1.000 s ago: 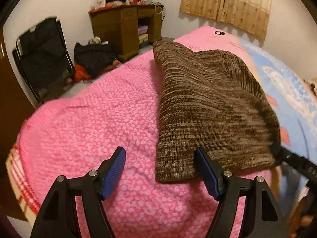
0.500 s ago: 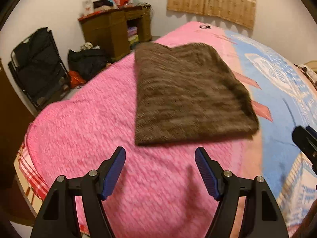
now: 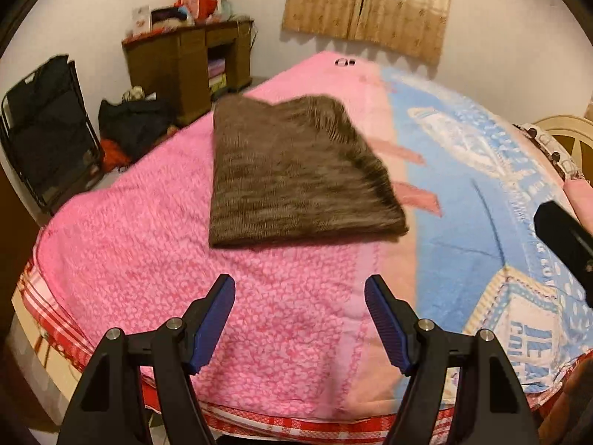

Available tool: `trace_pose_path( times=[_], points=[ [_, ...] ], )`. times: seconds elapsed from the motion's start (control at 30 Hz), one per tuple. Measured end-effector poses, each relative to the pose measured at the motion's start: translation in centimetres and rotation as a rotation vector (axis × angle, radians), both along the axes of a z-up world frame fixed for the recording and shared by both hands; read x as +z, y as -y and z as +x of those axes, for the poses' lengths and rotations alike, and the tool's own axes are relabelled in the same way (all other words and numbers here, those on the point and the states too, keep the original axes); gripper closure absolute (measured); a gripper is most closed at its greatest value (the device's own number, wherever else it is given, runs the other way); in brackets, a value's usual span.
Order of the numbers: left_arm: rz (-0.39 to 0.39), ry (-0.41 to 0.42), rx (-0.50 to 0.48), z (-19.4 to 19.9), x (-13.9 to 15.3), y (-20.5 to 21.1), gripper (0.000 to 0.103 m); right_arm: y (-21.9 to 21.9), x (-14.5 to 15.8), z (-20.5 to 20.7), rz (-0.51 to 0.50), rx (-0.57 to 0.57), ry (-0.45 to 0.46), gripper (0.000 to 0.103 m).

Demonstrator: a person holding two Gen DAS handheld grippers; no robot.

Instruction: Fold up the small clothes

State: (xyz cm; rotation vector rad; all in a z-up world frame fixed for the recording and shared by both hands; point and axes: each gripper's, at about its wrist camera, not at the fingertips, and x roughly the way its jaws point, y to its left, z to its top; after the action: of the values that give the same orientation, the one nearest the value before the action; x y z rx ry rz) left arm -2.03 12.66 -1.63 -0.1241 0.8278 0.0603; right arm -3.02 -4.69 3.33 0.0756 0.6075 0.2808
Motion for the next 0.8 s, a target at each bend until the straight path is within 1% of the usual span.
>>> trace_pose_path(
  times=[0.07, 0.13, 0.2, 0.23, 0.3, 0.4, 0.43, 0.47, 0.6, 0.67, 0.8],
  points=[
    [0.003, 0.022, -0.009, -0.4, 0.8, 0.1, 0.024, -0.1, 0.8, -0.6, 0.005, 0.001, 0.031, 0.008],
    [-0.016, 0.039, -0.017, -0.9, 1.4, 0.0, 0.02, -0.4, 1.9, -1.4, 0.003, 0.004, 0.071, 0.007],
    [-0.03, 0.024, -0.019, -1.1, 1.9, -0.2, 0.017, -0.6, 2.6, -2.1, -0.003, 0.008, 0.109, 0.006],
    [-0.035, 0.028, -0.025, -1.3, 2.2, -0.1, 0.017, -0.8, 3.0, -2.6, -0.005, 0.008, 0.134, 0.006],
    [0.002, 0.058, -0.006, -1.7, 3.1, 0.0, 0.017, -0.8, 3.9, -3.7, -0.01, 0.001, 0.205, 0.006],
    [0.118, 0.117, 0.057, -2.7, 4.7, 0.6, 0.017, -0.6, 5.0, -5.3, -0.02, -0.018, 0.306, 0.004],
    [0.13, 0.133, 0.065, -2.9, 5.0, 0.6, 0.017, -0.5, 5.4, -5.9, -0.021, -0.027, 0.349, 0.003],
    [0.143, 0.166, 0.081, -3.4, 5.7, 0.6, 0.017, -0.4, 5.8, -6.5, -0.02, -0.036, 0.389, 0.002],
    [0.164, 0.248, 0.127, -4.7, 7.7, 0.4, 0.017, 0.1, 6.8, -7.8, -0.004, -0.06, 0.488, 0.0],
    [0.175, 0.271, 0.137, -5.0, 8.3, 0.4, 0.017, 0.1, 7.1, -7.8, 0.001, -0.057, 0.503, 0.0],
    [0.177, 0.331, 0.147, -5.7, 9.0, 0.4, 0.016, 0.1, 6.9, -7.6, 0.009, -0.05, 0.489, 0.0]
  ],
)
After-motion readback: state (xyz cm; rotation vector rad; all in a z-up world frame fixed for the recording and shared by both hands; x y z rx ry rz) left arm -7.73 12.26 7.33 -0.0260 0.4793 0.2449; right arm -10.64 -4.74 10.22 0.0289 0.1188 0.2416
